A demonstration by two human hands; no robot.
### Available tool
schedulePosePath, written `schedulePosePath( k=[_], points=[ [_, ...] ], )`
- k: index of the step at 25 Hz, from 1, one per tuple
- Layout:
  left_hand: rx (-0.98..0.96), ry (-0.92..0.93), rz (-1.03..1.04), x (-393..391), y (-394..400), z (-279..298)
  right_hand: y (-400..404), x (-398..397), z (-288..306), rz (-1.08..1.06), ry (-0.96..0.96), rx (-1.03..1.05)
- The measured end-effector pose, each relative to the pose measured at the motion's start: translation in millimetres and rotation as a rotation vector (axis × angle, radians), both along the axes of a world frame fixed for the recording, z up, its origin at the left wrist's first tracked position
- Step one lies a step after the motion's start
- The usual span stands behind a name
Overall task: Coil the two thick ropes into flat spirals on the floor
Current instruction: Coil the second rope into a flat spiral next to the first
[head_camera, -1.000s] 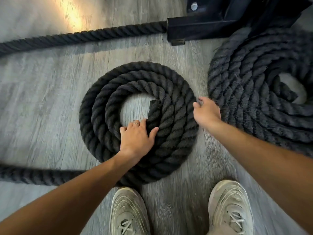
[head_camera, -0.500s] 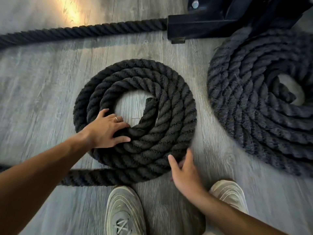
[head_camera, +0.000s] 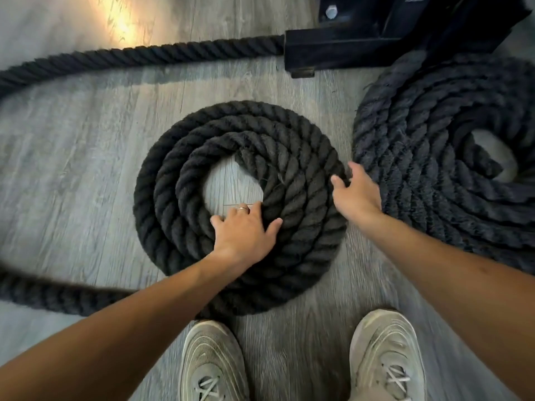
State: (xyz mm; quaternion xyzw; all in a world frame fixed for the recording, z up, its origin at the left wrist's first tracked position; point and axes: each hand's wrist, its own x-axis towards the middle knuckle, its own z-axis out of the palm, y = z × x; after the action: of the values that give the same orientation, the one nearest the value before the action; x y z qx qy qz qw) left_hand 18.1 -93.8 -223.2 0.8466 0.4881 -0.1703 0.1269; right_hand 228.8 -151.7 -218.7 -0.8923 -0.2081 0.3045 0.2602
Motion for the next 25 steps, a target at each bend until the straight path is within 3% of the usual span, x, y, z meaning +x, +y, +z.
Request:
schedulePosePath(
  k=[4, 9, 14, 16, 19, 22, 25],
  points=[
    [-0.027, -0.187, -0.209, -32, 42, 8, -22, -38, -9, -0.026, -0.047, 0.07],
    [0.077, -0.014, -0.695, -96, 113, 12, -110, -128, -6, -0.053, 0.169, 0.018],
    [0.167, 0.036, -0.801, -103, 121, 0, -116, -159, -7, -0.063, 0.385, -0.019],
    [0.206, -0.016, -0.726, -101, 108, -6, -106, -154, -7, -0.104, 0.393, -0.036],
    [0.184, -0.085, -0.442, -92, 79, -6, -89, -126, -4, -0.123, 0.288, 0.003],
    [0.162, -0.064, -0.115, -55, 34, -7, -55, -57, -10, -0.125, 0.125, 0.041],
    [0.125, -0.02, 0.031, -19, 3, -10, -25, -3, -7, -0.067, 0.075, -0.005]
  ],
)
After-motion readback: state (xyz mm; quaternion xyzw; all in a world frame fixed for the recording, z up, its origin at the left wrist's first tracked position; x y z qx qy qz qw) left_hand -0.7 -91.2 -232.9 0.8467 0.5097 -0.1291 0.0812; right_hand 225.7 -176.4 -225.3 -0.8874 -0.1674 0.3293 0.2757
